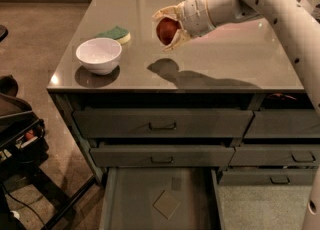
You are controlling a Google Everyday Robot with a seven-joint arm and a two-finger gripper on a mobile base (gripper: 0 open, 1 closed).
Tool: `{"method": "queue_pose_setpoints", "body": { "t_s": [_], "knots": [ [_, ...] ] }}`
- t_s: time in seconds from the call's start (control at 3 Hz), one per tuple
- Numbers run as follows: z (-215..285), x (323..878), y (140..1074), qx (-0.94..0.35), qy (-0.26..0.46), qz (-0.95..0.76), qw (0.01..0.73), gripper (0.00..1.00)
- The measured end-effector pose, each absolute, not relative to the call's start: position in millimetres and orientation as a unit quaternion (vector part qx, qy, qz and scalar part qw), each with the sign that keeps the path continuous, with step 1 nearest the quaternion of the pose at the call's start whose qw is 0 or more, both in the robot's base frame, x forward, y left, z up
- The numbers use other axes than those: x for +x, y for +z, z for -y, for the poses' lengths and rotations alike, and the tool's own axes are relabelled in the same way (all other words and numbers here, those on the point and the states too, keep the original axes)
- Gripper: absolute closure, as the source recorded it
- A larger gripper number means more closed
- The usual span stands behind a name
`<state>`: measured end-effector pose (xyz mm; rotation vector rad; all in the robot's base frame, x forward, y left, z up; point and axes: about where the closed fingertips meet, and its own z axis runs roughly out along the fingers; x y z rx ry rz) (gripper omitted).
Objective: Pick apple from bottom drawer and place on counter
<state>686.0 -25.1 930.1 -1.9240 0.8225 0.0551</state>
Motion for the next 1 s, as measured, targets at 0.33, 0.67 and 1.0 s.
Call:
{"method": "queue_pose_setpoints", "body": {
  "t_s": [0.33,0.67,1.0],
  "knots": [
    [25.7,678.6,914.5,-0.785,0.036,-0.356,0.506,0.60],
    [25.1,671.7,890.9,-0.770,0.061,-0.374,0.513,0.36],
    [25.1,671.0,889.3,-0.770,0.062,-0.374,0.513,0.13]
  ]
}}
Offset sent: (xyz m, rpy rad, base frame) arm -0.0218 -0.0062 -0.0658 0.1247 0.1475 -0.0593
